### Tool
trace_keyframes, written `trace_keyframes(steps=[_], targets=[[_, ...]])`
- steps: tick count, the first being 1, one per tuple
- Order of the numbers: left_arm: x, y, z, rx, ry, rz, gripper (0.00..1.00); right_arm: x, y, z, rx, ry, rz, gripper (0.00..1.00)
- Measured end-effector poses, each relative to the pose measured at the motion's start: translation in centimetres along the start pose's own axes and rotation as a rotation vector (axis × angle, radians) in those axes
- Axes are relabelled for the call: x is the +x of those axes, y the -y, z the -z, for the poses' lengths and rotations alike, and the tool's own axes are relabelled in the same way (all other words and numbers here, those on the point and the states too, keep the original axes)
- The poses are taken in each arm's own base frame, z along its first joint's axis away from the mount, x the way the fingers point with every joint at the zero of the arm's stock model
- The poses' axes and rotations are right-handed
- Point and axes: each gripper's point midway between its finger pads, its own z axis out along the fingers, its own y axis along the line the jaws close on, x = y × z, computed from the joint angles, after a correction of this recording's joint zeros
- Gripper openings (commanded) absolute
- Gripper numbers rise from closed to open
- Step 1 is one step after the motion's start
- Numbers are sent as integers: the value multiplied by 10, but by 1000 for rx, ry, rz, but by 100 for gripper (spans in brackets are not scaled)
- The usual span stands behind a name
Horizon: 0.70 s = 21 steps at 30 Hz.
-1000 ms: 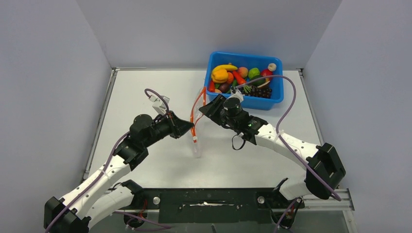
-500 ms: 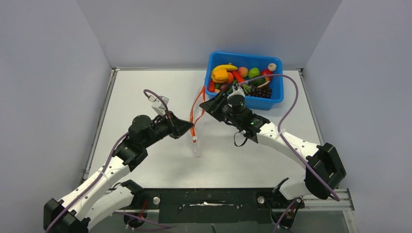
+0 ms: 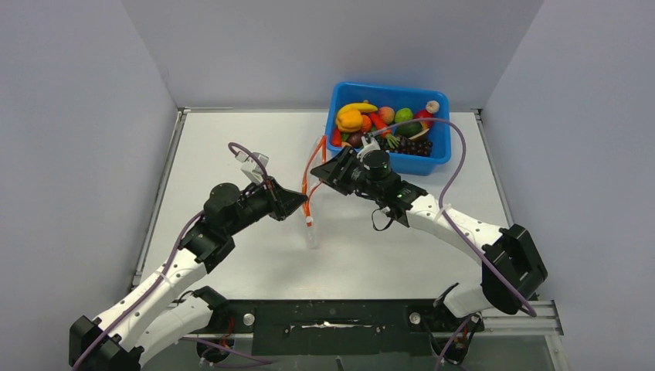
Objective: Place the food in the zip-top bag and seal the zipper
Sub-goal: Open the zipper of the food storage bag.
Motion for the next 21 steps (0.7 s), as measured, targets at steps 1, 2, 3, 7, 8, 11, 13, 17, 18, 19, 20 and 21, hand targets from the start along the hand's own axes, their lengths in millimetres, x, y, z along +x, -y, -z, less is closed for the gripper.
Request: trace_keyframes(steps=[1, 2, 3, 7, 8, 11, 13, 17, 18, 19, 20, 21], targets=[[0, 0, 0, 1, -1, -2, 0, -1, -1, 2, -6, 0, 0, 72], [0, 0, 0, 3, -2, -3, 0, -2, -2, 4, -10, 1, 0, 84], [1, 1, 0, 5, -4, -3, 0, -3, -4, 6, -18, 2, -9, 78], [2, 3, 1, 18, -12, -6, 0, -8, -13, 13, -75, -5, 2, 41], [2, 4, 1, 22, -13, -6, 0, -8, -13, 14, -89, -9, 69, 35], [0, 8, 2, 39, -8, -10, 0, -7, -15, 15, -117, -20, 144, 20], [-1, 11, 4, 53, -3, -14, 0, -6, -16, 15, -128, -28, 173, 8], [-6, 17, 7, 73, 14, -23, 0, -5, -16, 16, -136, -32, 200, 0], [-6, 18, 7, 76, 16, -24, 0, -4, -16, 16, -137, -34, 203, 0], [-7, 19, 8, 78, 19, -25, 0, -4, -16, 16, -136, -34, 205, 0], [-8, 19, 8, 80, 21, -27, 0, -4, -15, 16, -136, -34, 210, 0], [-8, 19, 9, 81, 23, -31, 2, -4, -15, 16, -135, -34, 214, 0]])
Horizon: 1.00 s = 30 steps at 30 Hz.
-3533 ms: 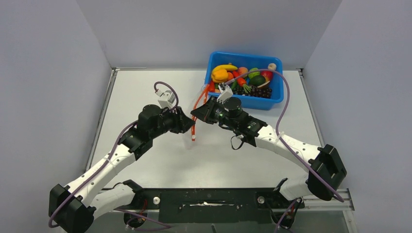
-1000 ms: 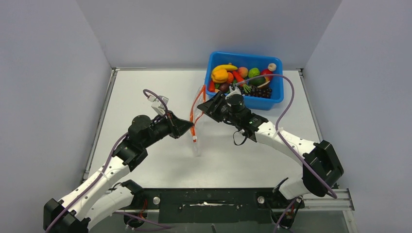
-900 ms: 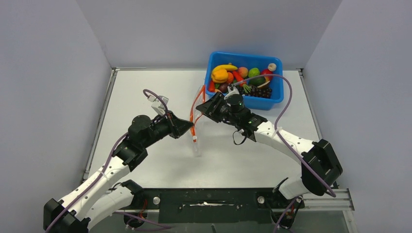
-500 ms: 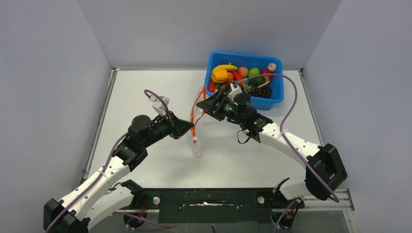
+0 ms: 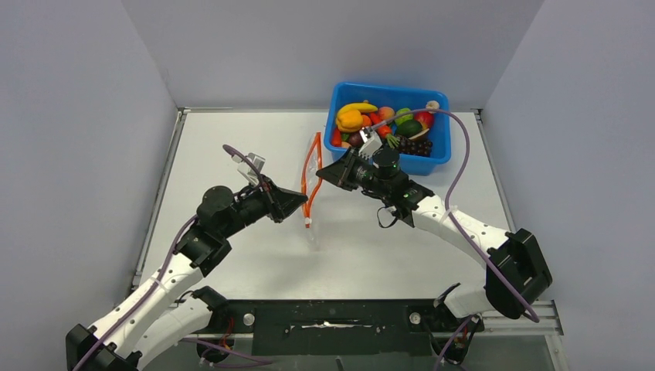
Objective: Place the food in the zip-top bag and seal the zipper
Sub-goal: Open the zipper of the food storage bag.
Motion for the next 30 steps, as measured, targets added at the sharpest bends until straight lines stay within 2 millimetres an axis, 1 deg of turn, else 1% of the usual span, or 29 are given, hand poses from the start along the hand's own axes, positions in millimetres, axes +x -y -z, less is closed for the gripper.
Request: trace_keyframes(steps=[3, 5, 8, 10, 12, 15, 17, 19, 22, 27, 28, 30], targets=[[0, -2, 2, -11, 3, -18, 27, 2, 5, 1, 21, -8, 21, 0], [2, -10, 3, -49, -6, -31, 41, 3, 11, 4, 56, -14, 44, 0], [4, -22, 6, -125, -30, -47, 56, -3, 9, 9, 97, -9, 99, 0], [-2, -26, 7, -165, -35, -65, 61, -14, 0, 13, 120, 9, 152, 0], [-13, -23, 6, -185, -25, -77, 63, -23, -12, 16, 126, 24, 198, 0], [-32, -14, 3, -183, 2, -97, 64, -35, -34, 21, 128, 48, 275, 0], [-44, -7, -2, -169, 21, -104, 65, -35, -41, 23, 131, 47, 302, 0], [-49, -3, -7, -154, 27, -107, 65, -33, -44, 24, 140, 42, 322, 0], [-46, -7, -15, -151, 9, -103, 65, -26, -43, 25, 157, 22, 338, 0], [-30, -24, -30, -186, -47, -85, 65, -18, -41, 23, 171, 7, 343, 0], [-28, -26, -32, -191, -55, -83, 64, -16, -41, 22, 173, 5, 343, 0], [-26, -30, -34, -201, -63, -80, 55, -13, -39, 19, 176, -4, 344, 0]])
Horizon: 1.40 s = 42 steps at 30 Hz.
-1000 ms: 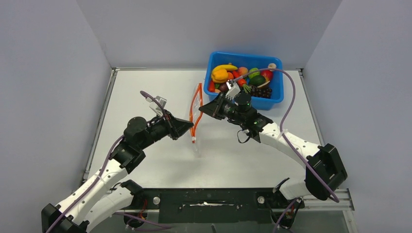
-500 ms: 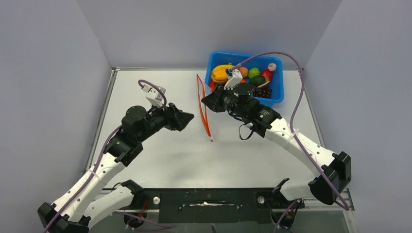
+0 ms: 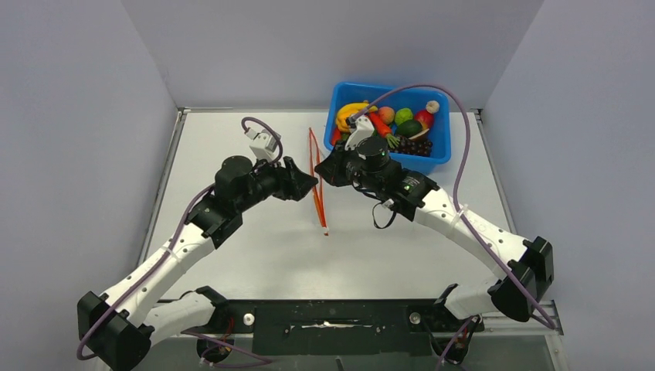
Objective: Place the food in the zip-top bag and seal the zipper
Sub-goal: Open the zipper of the food storage bag.
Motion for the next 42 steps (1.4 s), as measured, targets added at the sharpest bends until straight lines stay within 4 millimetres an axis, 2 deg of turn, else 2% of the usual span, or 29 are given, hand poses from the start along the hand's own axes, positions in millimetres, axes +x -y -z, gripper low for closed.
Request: trace_keyframes(steps=[1, 6, 9, 12, 16, 20, 24, 29, 30, 33, 39, 42], targets=[[1, -1, -1, -2, -2, 0, 50, 2, 0, -1, 0, -4, 1, 0], [2, -8, -7, -31, -1, -6, 1, 11, 1, -7, 9, -29, 7, 0], [5, -24, -8, -110, -6, -26, 0, 11, 9, -7, 50, -30, 27, 0], [3, -44, -3, -218, -14, -57, 0, 6, 25, -3, 142, -8, 52, 0], [-11, -60, 9, -323, 6, -115, 0, 5, 53, 12, 264, 22, 66, 0], [-29, -69, 25, -399, 45, -172, 0, 18, 73, 26, 320, 26, 50, 0], [-54, -63, 36, -424, 89, -231, 0, 39, 82, 19, 315, 9, 12, 0], [-59, -41, 47, -321, 102, -267, 0, 65, 79, -3, 255, -37, -49, 0], [-58, -36, 49, -292, 102, -269, 0, 69, 77, -7, 241, -42, -58, 4], [-40, -31, 51, -232, 80, -256, 0, 81, 73, -13, 199, -68, -83, 22], [18, -50, 41, -211, -56, -203, 0, 91, 69, -20, 169, -107, -92, 50], [31, -54, 38, -205, -95, -194, 0, 91, 67, -20, 165, -115, -85, 60]])
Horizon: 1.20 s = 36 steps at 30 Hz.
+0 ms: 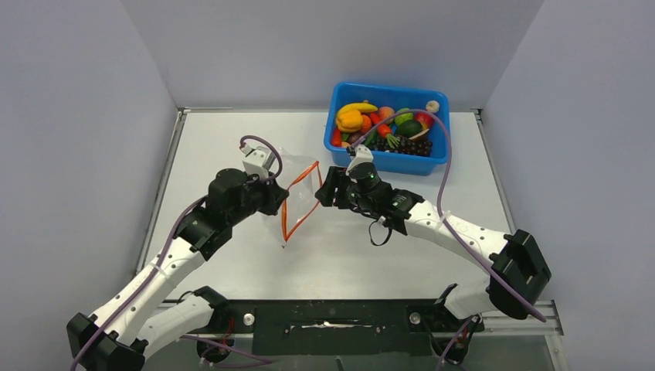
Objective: Place the food in the zip-top bag and seal the zipper
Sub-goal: Open the zipper of the food storage bag.
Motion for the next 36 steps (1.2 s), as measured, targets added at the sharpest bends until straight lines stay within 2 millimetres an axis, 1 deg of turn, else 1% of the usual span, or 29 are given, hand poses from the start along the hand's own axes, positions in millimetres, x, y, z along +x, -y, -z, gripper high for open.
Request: trace_keyframes(steps=[4, 8, 15, 19, 21, 24, 27, 29, 31, 34, 36], targets=[[-3, 3, -2, 15, 12, -2, 0, -10, -7, 3, -7, 12, 13, 72], [-5, 6, -2, 30, 19, -2, 0, -13, -7, 6, -2, 17, 19, 78], [-9, 9, -3, 40, 35, 39, 0, -12, -10, 7, -12, 11, 6, 81], [-11, 11, -6, 45, 45, 58, 0, -12, -19, 7, -44, 12, -11, 84], [-10, 11, -8, 44, 40, 69, 0, -13, -24, 5, -59, 18, -24, 84], [-9, 12, -9, 48, 35, 82, 0, -15, -24, -1, -57, 29, -43, 83], [-10, 14, -9, 60, 39, 97, 0, -15, -18, -12, -21, 42, -57, 82], [-9, 15, -9, 64, 39, 110, 0, -16, -11, -24, 27, 58, -56, 82], [-8, 15, -9, 64, 39, 123, 0, -16, -1, -38, 89, 77, -54, 79], [-9, 14, -8, 52, 47, 141, 0, -11, 23, -57, 207, 98, -51, 68], [-11, 8, -7, 24, 57, 145, 0, -1, 43, -65, 287, 87, -42, 64]])
